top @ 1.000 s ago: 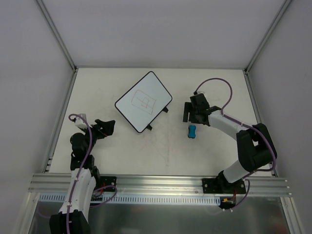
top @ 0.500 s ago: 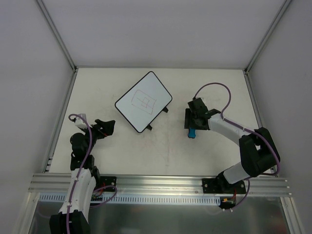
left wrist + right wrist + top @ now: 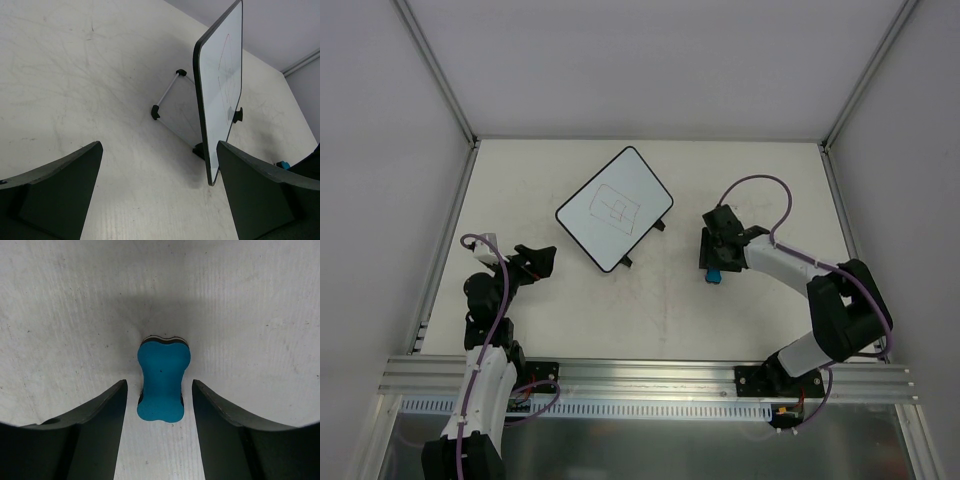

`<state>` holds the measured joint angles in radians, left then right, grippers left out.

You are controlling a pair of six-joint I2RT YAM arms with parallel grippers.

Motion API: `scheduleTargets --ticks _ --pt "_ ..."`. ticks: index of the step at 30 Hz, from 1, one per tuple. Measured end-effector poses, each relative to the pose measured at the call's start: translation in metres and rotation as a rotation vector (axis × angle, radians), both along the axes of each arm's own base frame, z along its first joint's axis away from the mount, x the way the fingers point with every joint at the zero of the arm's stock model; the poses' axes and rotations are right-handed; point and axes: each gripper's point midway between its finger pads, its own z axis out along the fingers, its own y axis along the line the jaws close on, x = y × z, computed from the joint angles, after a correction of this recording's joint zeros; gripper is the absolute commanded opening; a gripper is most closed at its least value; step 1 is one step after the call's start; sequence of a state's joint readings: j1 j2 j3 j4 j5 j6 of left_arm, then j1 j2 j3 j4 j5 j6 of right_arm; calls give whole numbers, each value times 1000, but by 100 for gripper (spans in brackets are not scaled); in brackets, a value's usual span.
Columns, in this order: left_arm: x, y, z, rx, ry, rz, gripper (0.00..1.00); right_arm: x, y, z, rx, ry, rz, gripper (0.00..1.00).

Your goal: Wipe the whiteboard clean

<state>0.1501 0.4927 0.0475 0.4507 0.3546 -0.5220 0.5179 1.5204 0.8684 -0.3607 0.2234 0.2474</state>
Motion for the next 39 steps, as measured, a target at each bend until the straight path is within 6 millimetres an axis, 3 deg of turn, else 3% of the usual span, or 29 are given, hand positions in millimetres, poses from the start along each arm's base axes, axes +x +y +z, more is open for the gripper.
scheduleTargets --ticks 2,8,10,25,39 --pt "0 0 0 0 0 0 99 -1 1 -2 0 5 -2 52" --pt "0 0 0 0 0 0 99 -2 1 -8 -6 22 -11 51" --pt "0 0 0 0 0 0 99 -3 0 -11 -10 32 -14 46" --pt "0 0 0 0 0 0 99 -4 -2 -18 -25 49 -26 50" --pt "0 0 0 0 0 -1 99 -4 -2 -17 -28 44 -28 44"
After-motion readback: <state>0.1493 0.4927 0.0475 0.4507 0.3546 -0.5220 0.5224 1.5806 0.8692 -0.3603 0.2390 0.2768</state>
